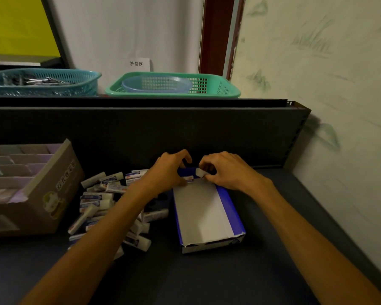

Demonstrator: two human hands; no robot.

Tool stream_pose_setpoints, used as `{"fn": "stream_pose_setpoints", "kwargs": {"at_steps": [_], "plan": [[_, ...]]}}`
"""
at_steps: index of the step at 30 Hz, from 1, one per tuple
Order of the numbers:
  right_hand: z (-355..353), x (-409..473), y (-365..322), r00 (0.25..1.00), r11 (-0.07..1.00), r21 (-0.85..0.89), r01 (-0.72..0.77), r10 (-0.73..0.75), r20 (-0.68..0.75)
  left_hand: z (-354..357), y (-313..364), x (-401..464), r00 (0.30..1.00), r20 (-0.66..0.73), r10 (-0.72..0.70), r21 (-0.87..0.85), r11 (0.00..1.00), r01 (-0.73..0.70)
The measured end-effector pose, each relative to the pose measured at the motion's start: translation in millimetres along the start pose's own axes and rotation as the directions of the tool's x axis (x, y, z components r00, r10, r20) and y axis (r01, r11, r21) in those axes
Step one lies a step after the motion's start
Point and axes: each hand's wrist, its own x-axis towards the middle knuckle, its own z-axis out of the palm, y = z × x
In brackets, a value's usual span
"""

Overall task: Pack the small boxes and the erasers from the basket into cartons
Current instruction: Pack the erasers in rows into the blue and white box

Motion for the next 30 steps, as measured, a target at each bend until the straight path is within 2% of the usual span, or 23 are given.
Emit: {"fn": "stream_pose_setpoints", "kwargs": {"at_steps": [4, 10, 14, 17, 21, 30], "plan": [[-0.5, 2.9, -3.2, 0.999, 0.993, -0.109, 0.04, -0.04, 0.007, 1.1, -2.8, 0.7, 1.0, 0.004, -0.002, 0.003, 1.0, 0.002], [3.2, 6.9, -3.5, 0.998, 0.985, -0.16, 0.066, -0.066, 0.004, -0.7, -2.9, 1.4, 1.0, -0.006, 0.007, 0.008, 1.0, -0.007], [10.5, 8.2, 6.0, 0.993, 0.98, -0.18, 0.083, -0.097, -0.068, -2.1, -3.2, 0.7, 1.0, -0.007, 0.014, 0.008, 1.0, -0.013], [10.2, 6.4, 11.1, 0.989, 0.995, -0.085, 0.05, -0.061, -0.132, -2.6, -3.3, 0.7, 1.0, 0.001, 0.021, 0.001, 1.0, -0.021], [11.4, 8.7, 12.8, 0.998, 0.995, 0.101, 0.015, -0.009, -0.063, -1.7, -3.6, 1.4, 1.0, 0.007, 0.025, -0.001, 1.0, -0.025], [11.7, 7.3, 22.8, 1.0, 0.971, 0.238, -0.02, 0.021, -0.005, -4.3, -5.8, 3.2, 0.999, 0.048, 0.023, -0.044, 0.999, -0.021]]}}
